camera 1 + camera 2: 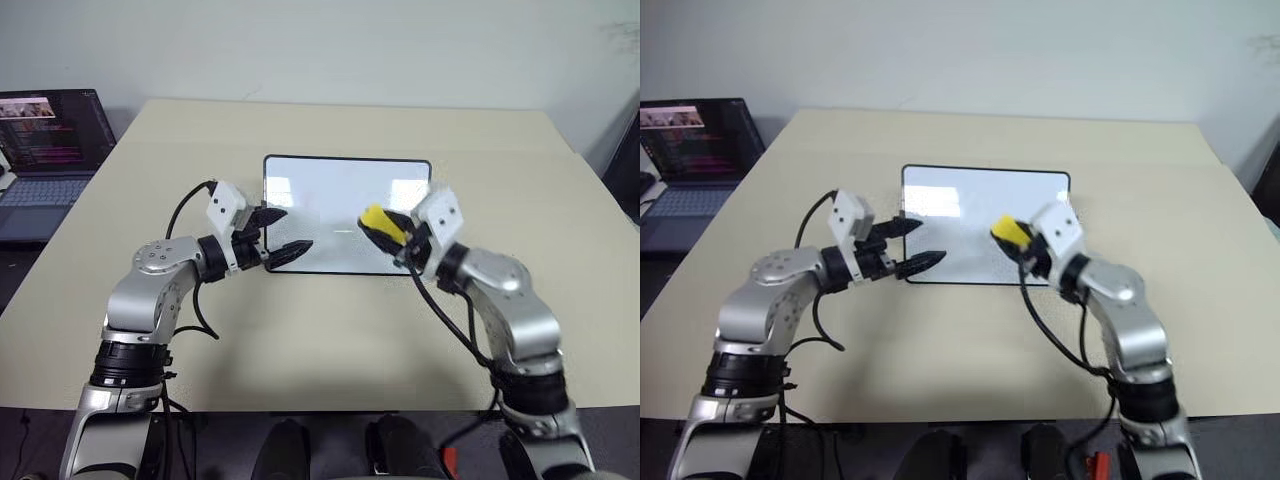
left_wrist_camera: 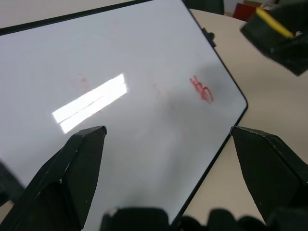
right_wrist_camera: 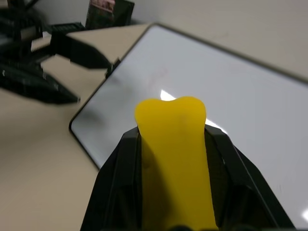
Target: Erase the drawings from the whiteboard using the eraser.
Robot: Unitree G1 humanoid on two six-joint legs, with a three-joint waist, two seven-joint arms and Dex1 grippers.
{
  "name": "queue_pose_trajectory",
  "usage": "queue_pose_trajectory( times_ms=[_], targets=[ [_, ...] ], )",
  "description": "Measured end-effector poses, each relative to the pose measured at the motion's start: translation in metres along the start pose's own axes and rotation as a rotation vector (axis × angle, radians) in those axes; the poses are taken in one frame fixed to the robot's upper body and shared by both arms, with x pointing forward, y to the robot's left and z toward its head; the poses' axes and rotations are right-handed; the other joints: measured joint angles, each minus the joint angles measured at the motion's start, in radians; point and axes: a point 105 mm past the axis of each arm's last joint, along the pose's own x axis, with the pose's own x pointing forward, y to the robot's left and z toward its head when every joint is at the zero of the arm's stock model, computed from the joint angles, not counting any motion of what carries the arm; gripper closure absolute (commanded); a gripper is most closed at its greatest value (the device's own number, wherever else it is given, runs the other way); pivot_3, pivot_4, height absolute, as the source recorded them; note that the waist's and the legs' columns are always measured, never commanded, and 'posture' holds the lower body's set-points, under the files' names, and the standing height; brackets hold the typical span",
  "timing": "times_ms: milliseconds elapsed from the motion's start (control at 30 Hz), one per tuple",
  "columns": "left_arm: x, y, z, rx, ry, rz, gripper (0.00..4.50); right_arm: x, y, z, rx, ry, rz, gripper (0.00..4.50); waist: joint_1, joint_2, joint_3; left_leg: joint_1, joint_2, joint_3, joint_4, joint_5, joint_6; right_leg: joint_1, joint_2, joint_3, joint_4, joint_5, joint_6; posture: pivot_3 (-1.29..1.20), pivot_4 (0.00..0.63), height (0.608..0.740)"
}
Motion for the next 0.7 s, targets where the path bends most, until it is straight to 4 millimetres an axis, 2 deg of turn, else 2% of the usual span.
queue_pose_trajectory(
  times_ms=[100,200,333,467,700],
  targets=[
    [0.003,-0.007,-0.003,0.002,0.012,-0.054,0.00,-0.018,0.007,-0.018,0.027,0.077,-0.010,3.17,-0.006,0.000,0.000,0.001,0.001,0.000,0.000,0.000,0.000,0.000,0.003,0.001,0.000,0.000,0.000,0.00,0.150,0.740],
    [0.006,-0.011,-0.005,0.008,0.019,-0.095,0.00,-0.026,0.014,-0.030,0.054,0.120,-0.030,3.17,-0.006,0.000,0.000,0.001,0.001,0.000,0.000,0.000,0.000,0.000,0.006,0.002,0.000,0.000,0.000,0.00,0.150,0.740],
    [0.009,-0.007,-0.006,0.023,0.033,-0.103,0.00,-0.022,0.015,-0.033,0.042,0.140,-0.066,3.17,-0.005,0.000,0.000,0.001,0.001,0.001,0.000,0.000,0.000,0.000,0.010,0.003,0.000,-0.002,0.004,0.00,0.150,0.740],
    [0.013,0.012,-0.009,0.027,0.051,-0.031,0.00,-0.012,0.007,-0.029,-0.012,0.146,-0.130,3.17,-0.004,0.000,0.000,0.001,0.001,0.001,0.001,0.000,0.000,0.000,0.010,0.003,0.000,-0.002,0.003,0.00,0.150,0.740],
    [0.022,0.008,-0.014,0.024,0.047,-0.072,0.00,0.013,-0.008,-0.024,-0.140,0.184,-0.167,3.17,-0.003,0.000,0.000,0.000,0.001,0.001,0.001,0.000,0.000,-0.001,0.009,0.003,-0.001,0.000,0.000,0.00,0.150,0.740]
  ],
)
